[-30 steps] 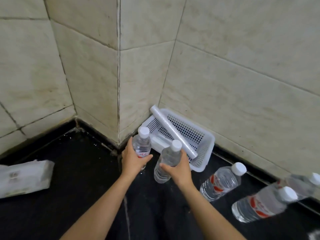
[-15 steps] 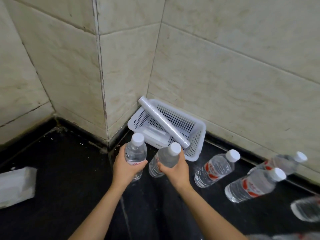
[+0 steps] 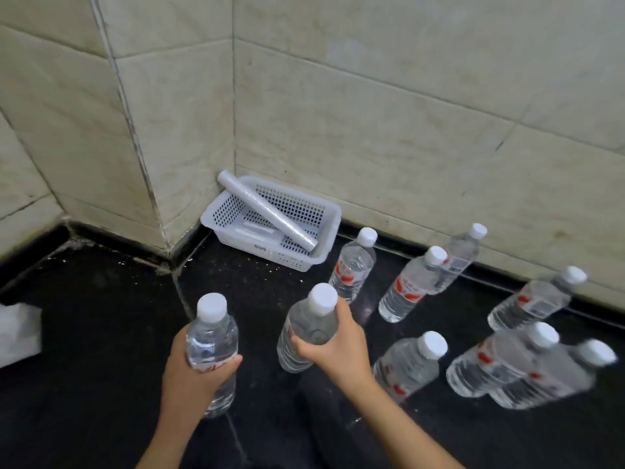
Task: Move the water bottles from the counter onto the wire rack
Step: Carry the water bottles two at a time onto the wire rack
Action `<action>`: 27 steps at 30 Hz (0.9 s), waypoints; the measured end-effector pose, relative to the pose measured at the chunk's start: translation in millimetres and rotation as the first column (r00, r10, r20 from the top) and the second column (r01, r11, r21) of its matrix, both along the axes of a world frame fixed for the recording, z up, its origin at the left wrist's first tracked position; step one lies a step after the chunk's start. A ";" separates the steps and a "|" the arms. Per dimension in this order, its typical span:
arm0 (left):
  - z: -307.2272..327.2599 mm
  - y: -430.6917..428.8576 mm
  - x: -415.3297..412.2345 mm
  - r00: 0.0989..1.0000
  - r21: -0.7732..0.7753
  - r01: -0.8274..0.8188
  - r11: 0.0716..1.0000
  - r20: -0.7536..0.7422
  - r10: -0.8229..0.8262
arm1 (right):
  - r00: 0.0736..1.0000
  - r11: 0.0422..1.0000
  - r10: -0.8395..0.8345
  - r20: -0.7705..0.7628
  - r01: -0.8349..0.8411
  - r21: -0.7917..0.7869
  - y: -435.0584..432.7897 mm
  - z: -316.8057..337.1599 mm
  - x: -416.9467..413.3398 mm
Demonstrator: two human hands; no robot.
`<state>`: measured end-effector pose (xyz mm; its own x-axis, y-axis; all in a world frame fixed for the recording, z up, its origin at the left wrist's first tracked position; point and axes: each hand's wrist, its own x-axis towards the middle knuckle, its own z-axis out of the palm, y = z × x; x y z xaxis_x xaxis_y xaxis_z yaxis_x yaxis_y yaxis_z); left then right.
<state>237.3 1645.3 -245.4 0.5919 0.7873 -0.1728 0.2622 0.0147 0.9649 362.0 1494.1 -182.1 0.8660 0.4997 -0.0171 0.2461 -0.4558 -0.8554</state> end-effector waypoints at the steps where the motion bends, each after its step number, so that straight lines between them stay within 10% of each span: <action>1: 1.2 -12.2 -5.2 0.999 0.003 0.036 0.999 0.013 -0.036 | 1.000 1.000 -0.009 0.008 0.009 -0.004 -14.2 2.1 -7.8; 14: 18.2 -222.8 -52.8 0.913 0.081 0.395 0.915 0.077 -0.401 | 0.935 0.935 -0.354 0.037 0.354 -0.004 -264.1 -5.9 -131.2; 27: 15.2 -409.6 -26.9 0.560 0.030 0.827 0.561 0.034 -0.827 | 0.603 0.601 -0.797 0.037 0.797 -0.053 -462.0 -27.4 -187.3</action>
